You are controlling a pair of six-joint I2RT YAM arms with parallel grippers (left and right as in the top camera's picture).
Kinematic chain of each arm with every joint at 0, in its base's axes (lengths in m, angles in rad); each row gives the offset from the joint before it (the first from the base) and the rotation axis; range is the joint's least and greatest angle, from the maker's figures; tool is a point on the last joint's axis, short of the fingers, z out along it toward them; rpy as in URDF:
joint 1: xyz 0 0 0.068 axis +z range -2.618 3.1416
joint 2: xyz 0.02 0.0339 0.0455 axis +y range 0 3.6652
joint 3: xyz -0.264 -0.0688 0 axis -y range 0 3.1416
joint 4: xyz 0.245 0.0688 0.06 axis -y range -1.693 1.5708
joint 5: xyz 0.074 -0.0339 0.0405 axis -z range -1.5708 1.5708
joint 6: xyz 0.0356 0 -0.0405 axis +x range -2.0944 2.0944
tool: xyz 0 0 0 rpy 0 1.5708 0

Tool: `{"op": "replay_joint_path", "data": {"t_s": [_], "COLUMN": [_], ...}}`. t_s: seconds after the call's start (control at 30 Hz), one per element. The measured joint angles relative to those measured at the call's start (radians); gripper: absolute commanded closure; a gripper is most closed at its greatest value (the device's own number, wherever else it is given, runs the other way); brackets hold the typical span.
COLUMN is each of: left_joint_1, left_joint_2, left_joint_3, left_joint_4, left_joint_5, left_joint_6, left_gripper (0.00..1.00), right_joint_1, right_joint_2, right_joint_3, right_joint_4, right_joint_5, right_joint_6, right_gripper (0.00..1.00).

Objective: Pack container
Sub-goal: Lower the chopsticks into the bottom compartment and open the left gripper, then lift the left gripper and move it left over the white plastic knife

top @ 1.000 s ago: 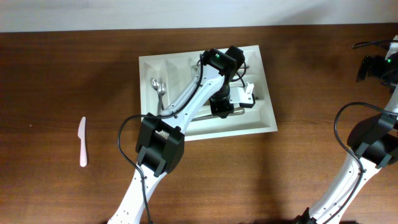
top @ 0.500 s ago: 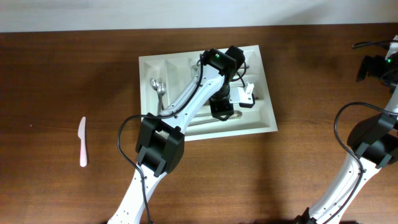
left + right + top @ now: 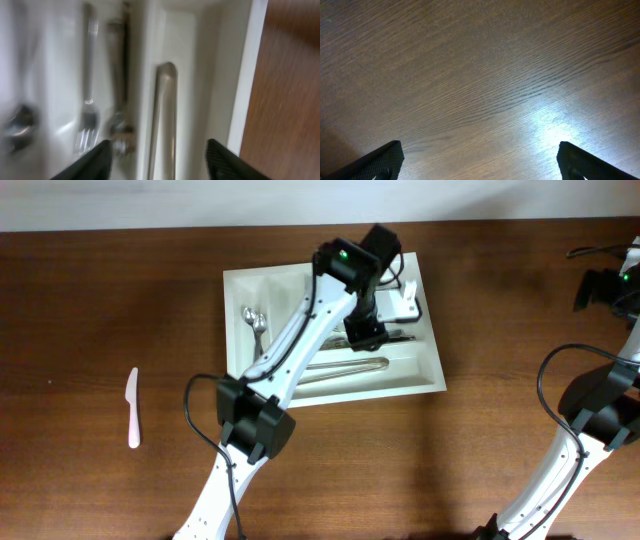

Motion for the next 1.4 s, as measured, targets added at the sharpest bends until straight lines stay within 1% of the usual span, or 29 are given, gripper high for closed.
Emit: {"op": "replay_joint_path", "data": {"t_s": [0.1, 0.2, 0.3, 0.4, 0.47, 0.53, 0.57, 0.63, 0.73, 0.83, 0.9, 1.0, 1.1, 1.23, 1.33, 1.4], "left_joint_1": [0.006, 0.04, 0.111, 0.209, 0.278, 0.334, 0.36, 0.409, 0.452, 0.481, 0.495, 0.52, 0.573, 0.668, 0.739, 0.779], "left_joint_2": [0.0, 0.0, 0.0, 0.0, 0.0, -0.002, -0.005, -0.021, -0.068, -0.163, -0.237, -0.367, -0.489, -0.589, -0.649, -0.69], "left_joint_3": [0.146, 0.264, 0.33, 0.357, 0.36, 0.36, 0.36, 0.36, 0.359, 0.329, 0.281, 0.127, -0.108, -0.415, -0.627, -0.738], "left_joint_4": [-0.064, -0.108, -0.132, -0.134, -0.134, -0.134, -0.135, -0.135, -0.136, -0.136, -0.136, -0.134, -0.134, -0.128, -0.084, -0.051], "left_joint_5": [-0.072, -0.184, -0.253, -0.291, -0.309, -0.32, -0.323, -0.327, -0.327, -0.327, -0.333, -0.356, -0.374, -0.399, -0.412, -0.416], "left_joint_6": [-0.065, -0.154, -0.269, -0.386, -0.448, -0.494, -0.513, -0.544, -0.578, -0.592, -0.597, -0.613, -0.649, -0.715, -0.769, -0.794], "left_gripper": [0.24, 0.23, 0.22, 0.18, 0.17, 0.13, 0.08, 0.01, 0.01, 0.01, 0.01, 0.01, 0.01, 0.01, 0.01, 0.01], "right_joint_1": [0.0, 0.0, 0.0, 0.0, 0.0, 0.0, 0.0, 0.0, 0.0, 0.0, 0.0, 0.0, 0.0, 0.0, 0.0, 0.0], "right_joint_2": [0.0, 0.0, 0.0, 0.0, 0.0, 0.0, 0.0, 0.0, 0.0, 0.0, 0.0, 0.0, 0.0, 0.0, 0.0, 0.0], "right_joint_3": [0.0, 0.0, 0.0, 0.0, 0.0, 0.0, 0.0, 0.0, 0.0, 0.0, 0.0, 0.0, 0.0, 0.0, 0.0, 0.0], "right_joint_4": [0.0, 0.0, 0.0, 0.0, 0.0, 0.0, 0.0, 0.0, 0.0, 0.0, 0.0, 0.0, 0.0, 0.0, 0.0, -0.001], "right_joint_5": [0.0, 0.0, 0.0, 0.0, 0.0, 0.0, 0.0, 0.0, 0.0, 0.0, 0.0, 0.0, 0.0, 0.0, 0.0, 0.0], "right_joint_6": [0.0, 0.0, -0.001, 0.0, 0.0, 0.0, 0.0, 0.0, 0.0, 0.0, -0.001, 0.0, -0.001, 0.0, 0.0, -0.001], "right_gripper": [0.01, 0.01, 0.01, 0.01, 0.01, 0.01, 0.01, 0.01, 0.01, 0.01, 0.01, 0.02, 0.01, 0.01, 0.02, 0.01]}}
